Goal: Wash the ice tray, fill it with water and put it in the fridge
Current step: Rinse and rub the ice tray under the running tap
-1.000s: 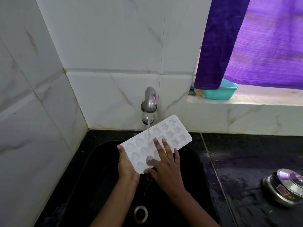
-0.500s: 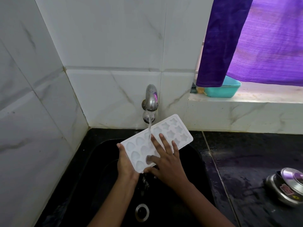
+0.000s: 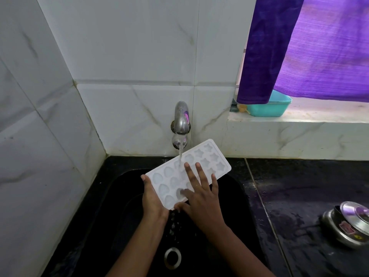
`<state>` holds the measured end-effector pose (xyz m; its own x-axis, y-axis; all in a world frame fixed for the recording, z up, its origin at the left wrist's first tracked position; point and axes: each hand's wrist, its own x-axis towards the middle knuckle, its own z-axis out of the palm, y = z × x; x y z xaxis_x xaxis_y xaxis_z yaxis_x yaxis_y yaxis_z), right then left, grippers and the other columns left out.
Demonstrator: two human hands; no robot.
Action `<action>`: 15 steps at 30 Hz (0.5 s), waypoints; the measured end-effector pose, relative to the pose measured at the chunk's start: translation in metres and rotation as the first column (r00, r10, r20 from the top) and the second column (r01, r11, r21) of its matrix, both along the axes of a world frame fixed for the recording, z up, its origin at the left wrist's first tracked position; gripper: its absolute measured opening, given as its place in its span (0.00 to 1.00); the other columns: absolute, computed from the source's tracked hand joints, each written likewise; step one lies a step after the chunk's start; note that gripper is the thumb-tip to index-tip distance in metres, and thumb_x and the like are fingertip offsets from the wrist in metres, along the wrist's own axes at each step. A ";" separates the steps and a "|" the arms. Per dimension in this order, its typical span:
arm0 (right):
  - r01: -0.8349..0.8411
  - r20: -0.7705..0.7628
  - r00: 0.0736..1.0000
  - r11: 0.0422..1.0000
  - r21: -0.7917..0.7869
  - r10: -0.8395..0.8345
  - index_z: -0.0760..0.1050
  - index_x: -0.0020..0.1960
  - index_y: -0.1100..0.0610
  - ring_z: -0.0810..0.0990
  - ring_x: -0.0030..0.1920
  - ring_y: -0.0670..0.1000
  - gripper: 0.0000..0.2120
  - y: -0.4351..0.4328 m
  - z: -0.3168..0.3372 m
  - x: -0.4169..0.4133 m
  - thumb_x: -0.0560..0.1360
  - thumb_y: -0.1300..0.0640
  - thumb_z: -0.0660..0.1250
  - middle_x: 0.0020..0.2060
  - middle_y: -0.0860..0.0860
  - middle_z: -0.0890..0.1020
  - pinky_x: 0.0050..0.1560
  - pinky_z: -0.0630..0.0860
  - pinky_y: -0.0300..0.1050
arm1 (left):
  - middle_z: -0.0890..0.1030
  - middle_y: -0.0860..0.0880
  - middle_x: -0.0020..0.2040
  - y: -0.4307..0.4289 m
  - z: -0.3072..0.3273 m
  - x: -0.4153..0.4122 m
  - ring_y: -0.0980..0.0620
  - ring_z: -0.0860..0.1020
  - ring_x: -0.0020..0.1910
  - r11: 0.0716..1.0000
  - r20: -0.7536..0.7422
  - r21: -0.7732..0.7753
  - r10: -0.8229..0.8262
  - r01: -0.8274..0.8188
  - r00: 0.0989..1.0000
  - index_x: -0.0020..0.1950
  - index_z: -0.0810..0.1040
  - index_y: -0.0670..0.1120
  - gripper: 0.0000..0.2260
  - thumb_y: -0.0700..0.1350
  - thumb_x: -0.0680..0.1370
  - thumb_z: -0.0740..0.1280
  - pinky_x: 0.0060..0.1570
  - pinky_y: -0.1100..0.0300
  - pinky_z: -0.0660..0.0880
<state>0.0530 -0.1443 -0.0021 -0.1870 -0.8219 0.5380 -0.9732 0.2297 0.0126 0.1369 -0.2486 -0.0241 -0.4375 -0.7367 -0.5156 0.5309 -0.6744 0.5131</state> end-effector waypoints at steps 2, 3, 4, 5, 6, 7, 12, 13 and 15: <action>-0.005 -0.038 0.999 0.999 0.050 0.007 0.79 0.40 0.46 0.63 0.72 0.59 0.14 -0.002 -0.002 0.005 0.62 0.38 0.74 0.73 0.53 0.63 0.66 0.66 0.65 | 0.81 0.39 0.60 -0.002 0.003 -0.001 0.35 0.78 0.59 1.000 -0.017 -0.002 -0.003 0.003 1.000 0.66 0.75 0.45 0.36 0.72 0.75 0.54 0.63 0.40 0.72; -0.021 -0.029 0.999 0.998 0.066 0.023 0.79 0.41 0.46 0.61 0.73 0.58 0.13 -0.002 -0.002 0.006 0.63 0.39 0.74 0.73 0.53 0.61 0.65 0.68 0.64 | 0.81 0.39 0.61 -0.003 0.003 -0.001 0.35 0.78 0.60 1.000 -0.016 -0.001 -0.008 0.008 1.000 0.67 0.75 0.45 0.36 0.72 0.75 0.54 0.64 0.40 0.71; -0.041 -0.003 0.999 0.997 0.067 0.041 0.79 0.41 0.46 0.59 0.73 0.58 0.12 -0.002 -0.001 0.005 0.64 0.39 0.74 0.73 0.52 0.60 0.65 0.67 0.64 | 0.80 0.39 0.61 -0.003 0.004 -0.002 0.35 0.78 0.60 1.000 -0.011 0.002 -0.011 0.011 1.000 0.67 0.75 0.44 0.36 0.72 0.75 0.53 0.65 0.39 0.70; -0.050 0.027 0.998 0.997 0.061 0.048 0.79 0.39 0.45 0.58 0.73 0.59 0.11 -0.001 0.000 0.003 0.64 0.39 0.74 0.73 0.52 0.62 0.66 0.65 0.64 | 0.80 0.39 0.61 -0.002 0.004 -0.002 0.34 0.77 0.60 1.000 -0.006 0.005 -0.015 0.015 1.000 0.67 0.74 0.44 0.36 0.72 0.75 0.53 0.65 0.38 0.69; -0.040 0.048 0.998 0.998 0.050 0.037 0.79 0.36 0.44 0.59 0.73 0.59 0.11 0.000 0.002 0.000 0.62 0.38 0.74 0.73 0.52 0.64 0.66 0.62 0.64 | 0.80 0.38 0.61 -0.001 0.004 -0.002 0.34 0.77 0.60 1.000 -0.008 0.008 -0.015 0.015 1.000 0.67 0.74 0.45 0.36 0.72 0.75 0.54 0.66 0.37 0.69; -0.015 0.053 0.999 0.999 0.037 0.013 0.79 0.35 0.43 0.60 0.72 0.59 0.13 0.000 0.004 -0.003 0.60 0.37 0.75 0.72 0.53 0.66 0.65 0.60 0.65 | 0.81 0.39 0.60 0.000 0.005 -0.002 0.34 0.78 0.60 1.000 -0.003 0.009 -0.006 0.006 1.000 0.66 0.75 0.45 0.35 0.72 0.75 0.54 0.65 0.37 0.70; 0.035 -0.043 0.999 0.998 0.057 -0.033 0.79 0.39 0.44 0.64 0.72 0.59 0.13 -0.003 0.004 0.002 0.62 0.37 0.74 0.72 0.53 0.67 0.64 0.64 0.65 | 0.82 0.40 0.58 -0.003 0.012 -0.004 0.36 0.78 0.60 1.000 0.001 -0.018 -0.010 0.010 1.000 0.64 0.76 0.45 0.34 0.71 0.75 0.55 0.63 0.41 0.72; 0.019 -0.057 0.998 0.998 0.056 -0.016 0.79 0.39 0.45 0.63 0.72 0.59 0.13 -0.004 0.003 0.003 0.63 0.38 0.74 0.72 0.52 0.66 0.63 0.67 0.65 | 0.80 0.40 0.61 -0.003 0.013 -0.005 0.36 0.77 0.61 1.000 -0.005 -0.020 -0.025 0.025 1.000 0.67 0.75 0.44 0.35 0.71 0.75 0.55 0.66 0.40 0.69; -0.011 -0.045 0.999 0.999 0.048 0.013 0.78 0.37 0.46 0.61 0.72 0.59 0.12 -0.004 0.002 0.002 0.64 0.38 0.73 0.72 0.51 0.67 0.64 0.67 0.64 | 0.79 0.39 0.63 -0.004 0.012 -0.005 0.36 0.77 0.62 0.999 0.022 -0.030 -0.025 0.026 0.999 0.68 0.74 0.44 0.35 0.70 0.76 0.55 0.68 0.40 0.68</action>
<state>0.0554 -0.1482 0.0003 -0.1528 -0.8489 0.5060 -0.9741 0.2157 0.0678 0.1319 -0.2530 -0.0120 -0.4455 -0.7410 -0.5025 0.5020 -0.6715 0.5451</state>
